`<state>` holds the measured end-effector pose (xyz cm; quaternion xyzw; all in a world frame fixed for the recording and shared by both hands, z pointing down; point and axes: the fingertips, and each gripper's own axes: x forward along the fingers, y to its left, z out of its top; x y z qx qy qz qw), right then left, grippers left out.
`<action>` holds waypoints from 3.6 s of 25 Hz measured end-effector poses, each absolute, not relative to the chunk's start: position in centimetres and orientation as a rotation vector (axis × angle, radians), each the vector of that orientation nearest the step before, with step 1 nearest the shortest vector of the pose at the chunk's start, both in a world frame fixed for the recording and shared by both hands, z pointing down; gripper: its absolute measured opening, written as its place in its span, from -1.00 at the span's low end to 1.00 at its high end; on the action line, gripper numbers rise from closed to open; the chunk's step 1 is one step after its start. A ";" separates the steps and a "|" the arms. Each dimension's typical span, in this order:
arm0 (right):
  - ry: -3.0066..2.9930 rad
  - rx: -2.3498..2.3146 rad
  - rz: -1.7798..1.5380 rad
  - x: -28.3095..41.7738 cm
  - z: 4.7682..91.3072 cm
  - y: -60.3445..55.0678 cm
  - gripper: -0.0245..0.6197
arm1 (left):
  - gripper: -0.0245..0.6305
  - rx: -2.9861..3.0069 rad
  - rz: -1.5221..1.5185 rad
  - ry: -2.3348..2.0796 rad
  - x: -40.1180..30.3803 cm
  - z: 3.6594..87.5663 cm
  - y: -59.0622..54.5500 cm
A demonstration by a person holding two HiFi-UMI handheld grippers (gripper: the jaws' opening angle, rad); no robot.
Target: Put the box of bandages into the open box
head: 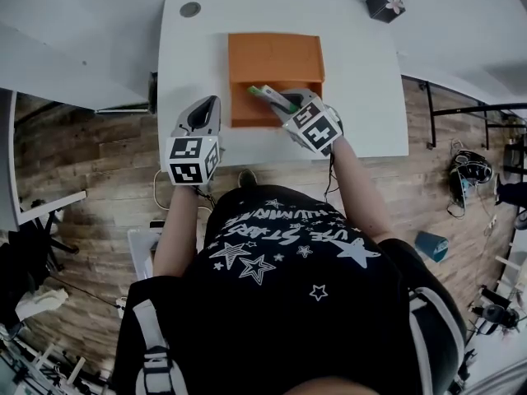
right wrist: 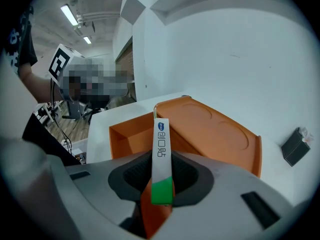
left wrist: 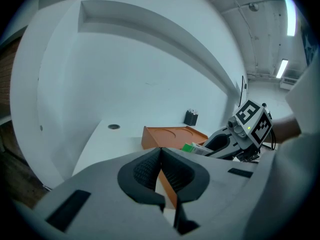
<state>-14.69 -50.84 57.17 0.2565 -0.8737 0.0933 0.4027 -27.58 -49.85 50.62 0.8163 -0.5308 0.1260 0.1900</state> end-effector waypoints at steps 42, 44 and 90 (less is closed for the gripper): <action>-2.511 1.057 0.177 -2.7 46.2 -45.0 -0.58 | -0.87 2.351 0.321 -1.607 -18.2 45.0 -40.3; -2.527 1.098 0.199 -1.1 45.8 -44.3 -0.61 | -0.86 2.357 0.322 -1.612 -17.1 44.7 -39.3; -2.548 1.125 0.237 11.6 46.3 -18.0 -0.73 | -0.86 2.286 0.317 -1.690 -5.7 45.4 -11.4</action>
